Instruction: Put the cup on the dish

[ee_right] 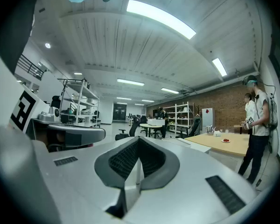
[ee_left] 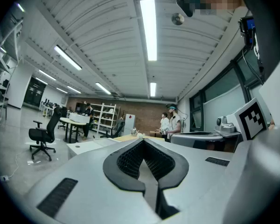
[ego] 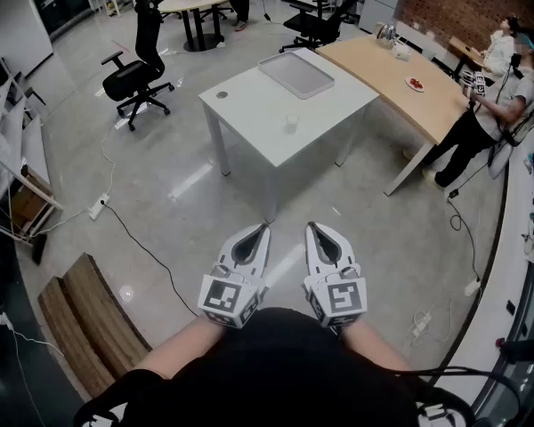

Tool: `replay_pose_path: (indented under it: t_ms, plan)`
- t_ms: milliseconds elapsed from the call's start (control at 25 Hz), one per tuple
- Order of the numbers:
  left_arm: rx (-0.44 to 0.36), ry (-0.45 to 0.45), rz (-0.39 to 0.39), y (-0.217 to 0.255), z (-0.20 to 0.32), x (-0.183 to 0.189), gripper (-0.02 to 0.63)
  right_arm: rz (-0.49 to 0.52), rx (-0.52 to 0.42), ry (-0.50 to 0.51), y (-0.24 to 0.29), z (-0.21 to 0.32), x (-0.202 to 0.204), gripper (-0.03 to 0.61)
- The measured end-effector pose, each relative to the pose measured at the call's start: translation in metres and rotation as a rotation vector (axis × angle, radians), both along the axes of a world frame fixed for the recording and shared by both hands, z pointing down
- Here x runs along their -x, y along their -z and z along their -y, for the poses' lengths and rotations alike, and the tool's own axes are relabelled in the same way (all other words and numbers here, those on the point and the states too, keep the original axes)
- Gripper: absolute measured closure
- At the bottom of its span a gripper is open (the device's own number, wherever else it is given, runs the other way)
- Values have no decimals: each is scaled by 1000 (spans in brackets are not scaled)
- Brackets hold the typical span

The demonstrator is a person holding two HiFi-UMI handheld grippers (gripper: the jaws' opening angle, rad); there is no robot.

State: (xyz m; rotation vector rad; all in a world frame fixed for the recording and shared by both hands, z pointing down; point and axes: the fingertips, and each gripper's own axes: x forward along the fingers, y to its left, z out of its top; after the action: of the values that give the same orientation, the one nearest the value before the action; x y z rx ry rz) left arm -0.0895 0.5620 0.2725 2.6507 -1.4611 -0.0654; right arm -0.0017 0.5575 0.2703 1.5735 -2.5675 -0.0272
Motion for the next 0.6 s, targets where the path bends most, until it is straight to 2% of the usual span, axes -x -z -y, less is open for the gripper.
replay_pose_path:
  t_ms: [400, 600]
  plan:
    - [0, -13, -3, -11, 2, 23, 606, 34, 8, -30, -4, 9, 13, 566]
    - [3, -25, -11, -22, 11, 35, 606, 99, 28, 9, -22, 16, 27, 566]
